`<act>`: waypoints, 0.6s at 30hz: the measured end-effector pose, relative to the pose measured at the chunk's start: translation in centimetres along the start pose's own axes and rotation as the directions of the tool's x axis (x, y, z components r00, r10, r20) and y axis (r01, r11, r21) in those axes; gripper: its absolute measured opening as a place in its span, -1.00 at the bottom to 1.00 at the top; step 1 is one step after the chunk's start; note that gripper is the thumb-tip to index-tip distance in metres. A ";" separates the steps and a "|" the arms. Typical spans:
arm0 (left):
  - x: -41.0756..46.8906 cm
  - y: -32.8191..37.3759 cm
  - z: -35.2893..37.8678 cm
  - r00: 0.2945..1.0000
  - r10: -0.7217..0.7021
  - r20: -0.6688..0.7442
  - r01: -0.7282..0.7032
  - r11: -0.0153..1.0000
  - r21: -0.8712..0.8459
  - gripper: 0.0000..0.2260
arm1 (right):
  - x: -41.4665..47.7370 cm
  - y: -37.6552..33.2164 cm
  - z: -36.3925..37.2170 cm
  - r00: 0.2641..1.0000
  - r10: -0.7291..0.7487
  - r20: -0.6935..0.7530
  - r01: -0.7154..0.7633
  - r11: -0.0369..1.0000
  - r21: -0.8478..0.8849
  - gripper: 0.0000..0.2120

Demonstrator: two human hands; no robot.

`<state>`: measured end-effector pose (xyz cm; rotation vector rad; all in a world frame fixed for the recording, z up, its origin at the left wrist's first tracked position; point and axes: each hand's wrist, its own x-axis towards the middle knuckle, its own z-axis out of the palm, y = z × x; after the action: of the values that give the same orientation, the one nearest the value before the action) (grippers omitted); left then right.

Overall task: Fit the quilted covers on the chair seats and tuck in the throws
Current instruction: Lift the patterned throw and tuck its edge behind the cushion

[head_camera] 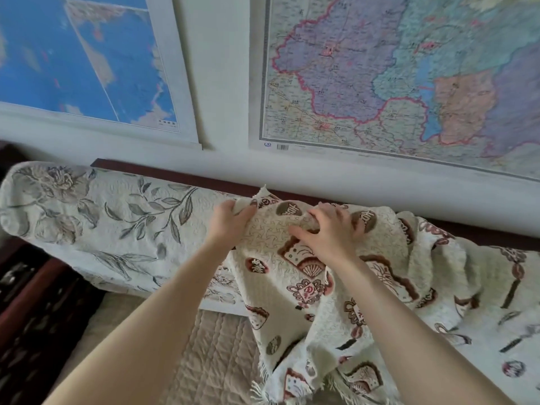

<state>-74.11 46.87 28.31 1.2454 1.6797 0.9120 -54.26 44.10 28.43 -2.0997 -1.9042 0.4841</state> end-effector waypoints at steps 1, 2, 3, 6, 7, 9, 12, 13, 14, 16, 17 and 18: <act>0.5 -0.1 -0.6 0.999 0.038 -0.008 -0.038 0.999 0.010 -0.76 | 0.0 -0.6 0.2 1.000 0.011 0.002 -0.011 1.000 -0.012 -0.31; 0.9 -0.1 -1.2 0.996 0.080 -0.033 -0.078 0.996 0.046 -0.74 | -0.1 -1.0 0.1 1.000 0.019 0.008 -0.019 0.999 -0.027 -0.26; 1.4 -0.3 -2.2 0.992 0.115 -0.061 -0.110 0.990 0.084 -0.72 | 0.0 -1.8 0.2 1.000 0.028 0.015 -0.027 0.999 -0.042 -0.19; 3.1 -1.4 -5.4 0.981 0.159 -0.109 -0.144 0.981 0.133 -0.67 | 0.5 -4.7 1.1 0.999 0.042 0.021 -0.041 0.997 -0.061 -0.06; 3.6 -1.9 -6.4 0.979 0.163 -0.119 -0.146 0.980 0.137 -0.66 | 0.7 -5.8 1.5 0.999 0.041 0.022 -0.040 0.997 -0.062 -0.04; 4.5 -2.8 -8.7 0.974 0.170 -0.150 -0.146 0.977 0.157 -0.64 | 1.0 -8.2 2.7 0.999 0.034 0.033 -0.032 0.997 -0.066 -0.04; 5.7 -4.0 -11.8 0.968 0.168 -0.188 -0.135 0.975 0.177 -0.66 | 1.5 -11.1 4.2 1.000 0.017 0.025 -0.014 0.996 -0.090 -0.16; 6.2 -4.6 -13.4 0.966 0.170 -0.196 -0.133 0.973 0.188 -0.68 | 1.8 -12.5 5.0 1.000 0.013 0.023 -0.010 0.994 -0.107 -0.19; 6.5 -4.8 -14.1 0.964 0.174 -0.202 -0.133 0.970 0.202 -0.69 | 1.9 -13.1 5.2 1.000 0.014 0.025 -0.011 0.993 -0.119 -0.21; 7.3 -5.6 -16.5 0.960 0.176 -0.220 -0.123 0.964 0.234 -0.71 | 2.2 -15.2 6.2 0.999 0.011 0.035 -0.006 0.990 -0.141 -0.22; 7.7 -6.0 -17.5 0.957 0.178 -0.230 -0.122 0.963 0.239 -0.71 | 2.3 -16.0 6.6 0.999 0.008 0.032 -0.003 0.990 -0.141 -0.22; 8.0 -6.3 -18.5 0.954 0.176 -0.242 -0.118 0.964 0.236 -0.71 | 2.5 -16.9 7.0 1.000 0.005 0.030 -0.001 0.990 -0.138 -0.22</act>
<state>-94.68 51.75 28.24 1.4666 1.9574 1.0392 -72.24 48.12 28.81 -2.1922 -2.0052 0.3976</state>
